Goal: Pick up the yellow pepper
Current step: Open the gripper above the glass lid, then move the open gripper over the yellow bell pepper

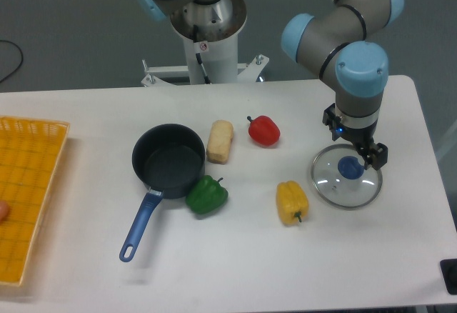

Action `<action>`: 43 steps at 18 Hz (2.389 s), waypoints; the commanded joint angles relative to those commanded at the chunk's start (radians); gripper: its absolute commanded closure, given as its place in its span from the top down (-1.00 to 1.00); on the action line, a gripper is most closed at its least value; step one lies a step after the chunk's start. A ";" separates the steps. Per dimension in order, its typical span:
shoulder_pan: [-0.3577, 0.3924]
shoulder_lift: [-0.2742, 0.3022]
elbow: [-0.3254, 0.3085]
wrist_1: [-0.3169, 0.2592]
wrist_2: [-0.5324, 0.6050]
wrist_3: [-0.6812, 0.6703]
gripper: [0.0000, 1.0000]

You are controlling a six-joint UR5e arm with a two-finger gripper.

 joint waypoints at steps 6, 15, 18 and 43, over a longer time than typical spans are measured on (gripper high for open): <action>0.003 0.008 -0.003 -0.002 -0.045 -0.058 1.00; -0.014 0.005 -0.015 0.018 -0.124 -0.375 1.00; -0.049 -0.005 -0.015 0.052 -0.126 -0.471 1.00; -0.138 -0.133 -0.052 0.123 -0.137 -1.115 1.00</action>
